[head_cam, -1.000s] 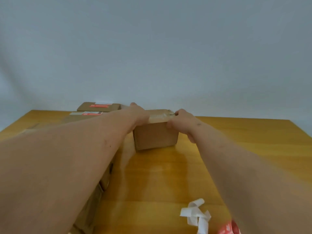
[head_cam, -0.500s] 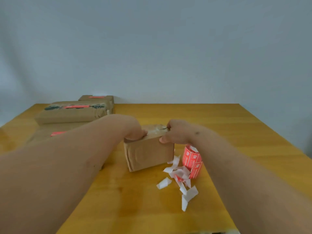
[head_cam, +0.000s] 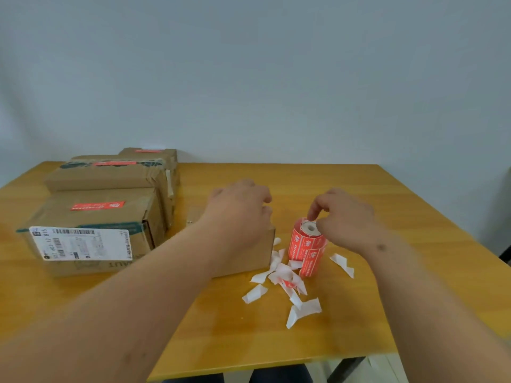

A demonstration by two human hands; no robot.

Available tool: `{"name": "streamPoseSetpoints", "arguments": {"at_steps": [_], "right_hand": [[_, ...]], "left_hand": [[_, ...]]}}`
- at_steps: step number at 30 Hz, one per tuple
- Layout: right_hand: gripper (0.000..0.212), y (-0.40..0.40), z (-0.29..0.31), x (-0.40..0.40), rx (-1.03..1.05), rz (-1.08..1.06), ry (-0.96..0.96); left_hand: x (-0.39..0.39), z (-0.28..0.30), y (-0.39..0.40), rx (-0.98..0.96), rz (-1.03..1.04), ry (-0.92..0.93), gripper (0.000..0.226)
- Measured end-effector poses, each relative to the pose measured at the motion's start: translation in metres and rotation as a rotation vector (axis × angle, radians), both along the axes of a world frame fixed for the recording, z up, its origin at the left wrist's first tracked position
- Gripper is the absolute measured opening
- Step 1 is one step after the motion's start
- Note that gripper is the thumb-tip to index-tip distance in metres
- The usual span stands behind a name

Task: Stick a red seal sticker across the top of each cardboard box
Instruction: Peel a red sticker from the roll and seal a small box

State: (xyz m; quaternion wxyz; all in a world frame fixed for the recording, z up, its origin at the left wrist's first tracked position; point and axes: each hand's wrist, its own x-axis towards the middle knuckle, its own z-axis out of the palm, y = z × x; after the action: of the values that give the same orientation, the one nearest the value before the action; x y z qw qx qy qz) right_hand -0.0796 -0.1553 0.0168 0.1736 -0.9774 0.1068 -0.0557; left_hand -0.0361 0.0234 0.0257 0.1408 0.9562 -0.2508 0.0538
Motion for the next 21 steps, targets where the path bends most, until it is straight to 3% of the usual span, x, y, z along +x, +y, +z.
{"name": "streamPoseSetpoints", "arguments": {"at_steps": [9,21], "right_hand": [[0.008,-0.017,-0.042,-0.025,-0.174,0.072,-0.081],[0.003,-0.028,-0.053,-0.032,-0.003,0.197,-0.137]], "left_hand": [[-0.034,-0.038,-0.045,-0.050,-0.149,-0.054,0.027],[-0.039,-0.052,-0.052,-0.028,-0.097,-0.012,0.021]]}}
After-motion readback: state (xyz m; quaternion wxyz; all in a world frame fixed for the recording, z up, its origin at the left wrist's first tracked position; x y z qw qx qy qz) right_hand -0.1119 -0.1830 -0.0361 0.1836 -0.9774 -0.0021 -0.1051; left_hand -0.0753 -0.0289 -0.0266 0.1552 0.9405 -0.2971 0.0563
